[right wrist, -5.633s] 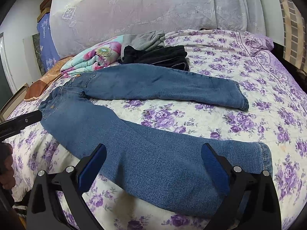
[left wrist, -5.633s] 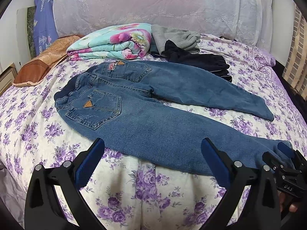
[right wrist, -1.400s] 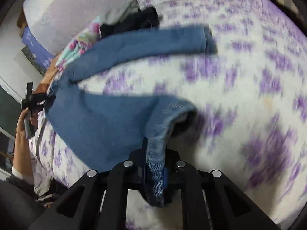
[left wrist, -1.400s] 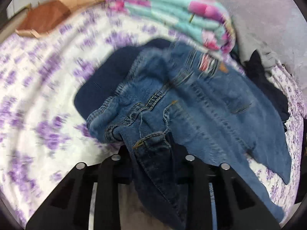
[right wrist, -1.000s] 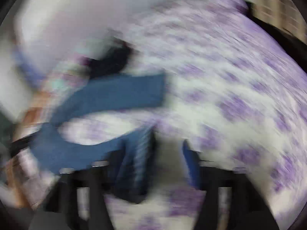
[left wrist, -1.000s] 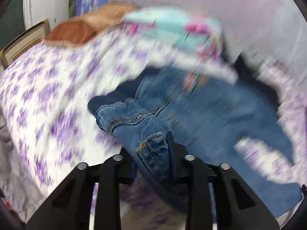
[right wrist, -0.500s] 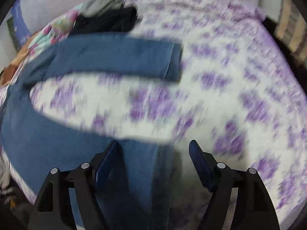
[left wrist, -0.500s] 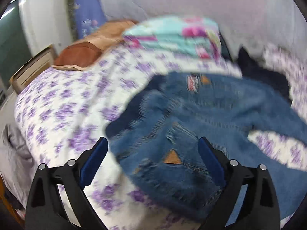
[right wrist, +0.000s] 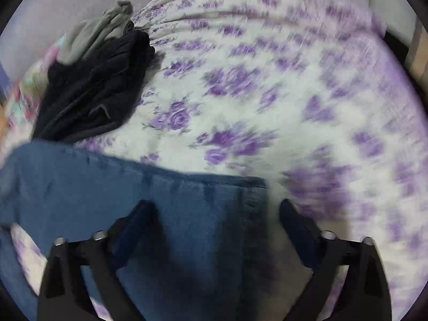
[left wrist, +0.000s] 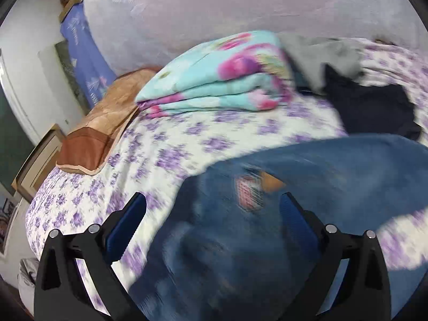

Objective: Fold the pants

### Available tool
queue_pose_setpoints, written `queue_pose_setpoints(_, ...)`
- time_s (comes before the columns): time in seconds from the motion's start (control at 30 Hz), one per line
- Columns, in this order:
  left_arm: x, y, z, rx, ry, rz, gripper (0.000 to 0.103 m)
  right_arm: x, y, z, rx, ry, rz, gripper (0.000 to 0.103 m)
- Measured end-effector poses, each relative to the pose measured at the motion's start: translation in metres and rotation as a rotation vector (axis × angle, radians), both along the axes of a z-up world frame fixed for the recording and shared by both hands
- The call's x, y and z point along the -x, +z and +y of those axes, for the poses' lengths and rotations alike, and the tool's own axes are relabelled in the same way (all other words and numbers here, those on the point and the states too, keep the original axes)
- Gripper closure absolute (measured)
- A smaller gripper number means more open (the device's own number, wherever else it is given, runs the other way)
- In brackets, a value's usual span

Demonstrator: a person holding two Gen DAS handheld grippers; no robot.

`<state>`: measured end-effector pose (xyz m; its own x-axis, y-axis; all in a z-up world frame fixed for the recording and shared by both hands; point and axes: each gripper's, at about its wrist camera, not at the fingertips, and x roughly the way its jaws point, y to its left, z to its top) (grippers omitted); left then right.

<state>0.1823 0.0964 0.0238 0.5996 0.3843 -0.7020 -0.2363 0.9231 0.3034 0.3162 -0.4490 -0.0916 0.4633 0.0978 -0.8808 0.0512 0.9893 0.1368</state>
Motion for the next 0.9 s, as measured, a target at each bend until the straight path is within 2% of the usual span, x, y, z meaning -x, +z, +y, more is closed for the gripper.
queue_pose_setpoints(0.03,-0.013,-0.007,0.012,0.009,0.021,0.023,0.006,0.000,0.004,0.000,-0.027,0.011,-0.011,0.055)
queue_pose_setpoints(0.07,-0.024,-0.017,0.025,0.018,0.049,0.056,0.006,-0.001,0.005,0.003,-0.109,0.050,-0.010,0.092)
queue_pose_setpoints(0.1,-0.035,-0.026,0.036,0.038,0.056,0.090,0.010,0.001,0.012,0.005,-0.169,0.084,-0.024,0.092)
queue_pose_setpoints(0.13,-0.048,-0.040,0.048,0.094,0.047,0.139,0.016,0.003,0.020,0.010,-0.110,0.100,-0.059,0.092)
queue_pose_setpoints(0.2,-0.061,-0.058,0.062,0.219,0.036,0.198,0.032,0.003,0.032,0.011,-0.080,0.122,-0.108,0.092)
queue_pose_setpoints(0.23,-0.062,-0.064,0.064,0.249,0.039,0.206,0.033,0.001,0.038,0.008,-0.079,0.109,-0.132,0.092)
queue_pose_setpoints(0.3,-0.068,-0.073,0.061,0.234,0.043,0.207,0.032,-0.008,0.039,0.007,-0.050,0.082,-0.148,0.087)
queue_pose_setpoints(0.33,-0.069,-0.075,0.059,0.222,0.047,0.206,0.032,-0.008,0.031,0.012,0.007,0.081,-0.125,0.078)
queue_pose_setpoints(0.37,-0.071,-0.078,0.058,0.214,0.058,0.207,0.029,-0.013,0.016,0.016,0.078,0.087,-0.075,0.063)
queue_pose_setpoints(0.4,-0.073,-0.079,0.059,0.206,0.077,0.215,0.019,-0.019,-0.001,0.022,0.139,0.100,-0.014,0.060)
queue_pose_setpoints(0.43,-0.075,-0.080,0.062,0.194,0.110,0.226,0.015,-0.017,0.001,0.027,0.187,0.097,-0.056,0.052)
queue_pose_setpoints(0.47,-0.076,-0.078,0.066,0.210,0.127,0.232,0.014,-0.017,0.007,0.031,0.242,0.084,-0.053,0.046)
queue_pose_setpoints(0.5,-0.074,-0.074,0.069,0.235,0.132,0.236,0.015,-0.013,0.013,0.032,0.259,0.077,-0.058,0.047)
queue_pose_setpoints(0.53,-0.070,-0.067,0.072,0.257,0.126,0.231,0.015,-0.006,0.027,0.033,0.257,0.065,-0.096,0.046)
queue_pose_setpoints(0.57,-0.063,-0.059,0.073,0.262,0.114,0.206,0.015,0.000,0.038,0.034,0.242,0.065,-0.134,0.041)
queue_pose_setpoints(0.63,-0.053,-0.045,0.074,0.242,0.088,0.180,0.015,0.012,0.055,0.037,0.214,0.061,-0.197,0.030)
queue_pose_setpoints(0.67,-0.048,-0.042,0.077,0.226,0.091,0.181,0.015,0.019,0.063,0.041,0.187,0.075,-0.223,0.028)
queue_pose_setpoints(0.8,-0.036,-0.043,0.080,0.266,0.111,0.201,0.015,0.026,0.076,0.074,0.074,0.216,-0.244,0.028)
queue_pose_setpoints(0.9,-0.032,-0.047,0.060,0.223,0.047,0.206,0.015,0.019,0.074,0.115,-0.055,0.335,-0.191,0.029)
